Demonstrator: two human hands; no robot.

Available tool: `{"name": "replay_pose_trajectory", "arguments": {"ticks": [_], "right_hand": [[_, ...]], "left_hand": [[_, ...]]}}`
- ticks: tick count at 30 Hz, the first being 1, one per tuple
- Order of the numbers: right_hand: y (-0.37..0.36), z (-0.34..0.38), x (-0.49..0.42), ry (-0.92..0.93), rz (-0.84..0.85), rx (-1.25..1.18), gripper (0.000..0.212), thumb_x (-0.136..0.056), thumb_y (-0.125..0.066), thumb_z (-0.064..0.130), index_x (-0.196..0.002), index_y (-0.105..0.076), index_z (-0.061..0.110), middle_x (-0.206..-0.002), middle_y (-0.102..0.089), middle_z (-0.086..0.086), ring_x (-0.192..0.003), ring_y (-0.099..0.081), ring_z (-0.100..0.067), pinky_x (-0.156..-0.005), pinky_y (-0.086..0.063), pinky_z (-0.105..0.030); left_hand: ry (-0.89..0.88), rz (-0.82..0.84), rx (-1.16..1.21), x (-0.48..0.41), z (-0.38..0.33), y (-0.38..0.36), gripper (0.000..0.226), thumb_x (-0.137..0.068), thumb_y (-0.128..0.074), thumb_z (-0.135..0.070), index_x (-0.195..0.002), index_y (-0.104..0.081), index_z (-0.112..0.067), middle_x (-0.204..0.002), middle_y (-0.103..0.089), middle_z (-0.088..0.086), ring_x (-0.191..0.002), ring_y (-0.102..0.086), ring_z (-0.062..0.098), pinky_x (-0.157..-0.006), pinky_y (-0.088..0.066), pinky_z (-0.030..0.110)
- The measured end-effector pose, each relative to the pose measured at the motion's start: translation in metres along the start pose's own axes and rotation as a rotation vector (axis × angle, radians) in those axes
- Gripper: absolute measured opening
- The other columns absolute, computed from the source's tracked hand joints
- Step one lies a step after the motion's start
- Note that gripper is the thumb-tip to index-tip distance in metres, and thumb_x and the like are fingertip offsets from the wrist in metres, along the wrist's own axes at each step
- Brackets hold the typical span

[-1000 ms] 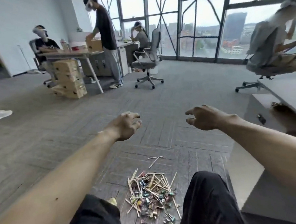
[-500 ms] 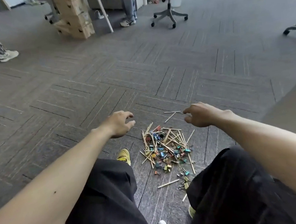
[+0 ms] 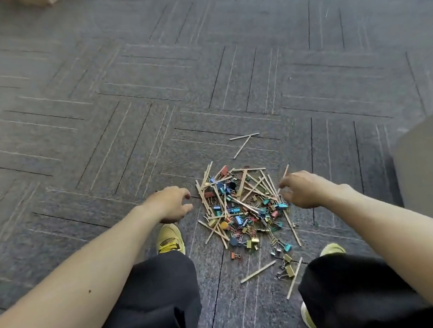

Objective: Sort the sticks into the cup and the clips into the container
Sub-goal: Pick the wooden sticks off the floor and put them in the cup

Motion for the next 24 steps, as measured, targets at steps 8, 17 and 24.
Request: {"name": "replay_pose_trajectory", "arguments": {"ticks": [8, 17, 24], "right_hand": [[-0.092, -0.012, -0.027, -0.174, 0.057, -0.220, 0.036, -0.091, -0.052, 0.030, -0.126, -0.062, 0.023, -0.123, -0.066, -0.007, -0.107, -0.062, -0.030, -0.088, -0.052, -0.040], [-0.194, 0.007, 0.003, -0.408, 0.060, -0.453, 0.025, -0.092, -0.055, 0.029, -0.113, -0.069, 0.023, -0.115, -0.069, -0.007, -0.104, -0.063, -0.030, -0.086, -0.053, -0.038], [-0.275, 0.007, 0.028, -0.643, 0.123, -0.567, 0.027, -0.095, -0.055, 0.029, -0.113, -0.066, 0.013, -0.115, -0.066, -0.012, -0.103, -0.063, -0.033, -0.079, -0.048, -0.035]], "left_hand": [[-0.219, 0.151, -0.239, -0.067, -0.025, -0.015, 0.041, -0.098, -0.049, -0.037, -0.134, -0.053, -0.018, -0.132, -0.059, 0.007, -0.117, -0.056, 0.026, -0.096, -0.047, 0.037], [-0.488, 0.225, -0.480, -0.102, -0.072, -0.074, 0.037, -0.096, -0.054, -0.037, -0.127, -0.059, -0.018, -0.125, -0.061, 0.006, -0.112, -0.058, 0.026, -0.093, -0.051, 0.041], [-0.452, 0.254, -0.454, -0.123, -0.062, -0.152, 0.035, -0.092, -0.054, -0.032, -0.120, -0.061, -0.012, -0.120, -0.064, 0.005, -0.102, -0.062, 0.028, -0.085, -0.054, 0.037]]}}
Point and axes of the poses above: each hand's wrist, its own x-axis away from the middle knuckle, its own y-axis out of the back of the hand, z = x × y, the point moved 5 cm from there along -x, towards the middle knuckle
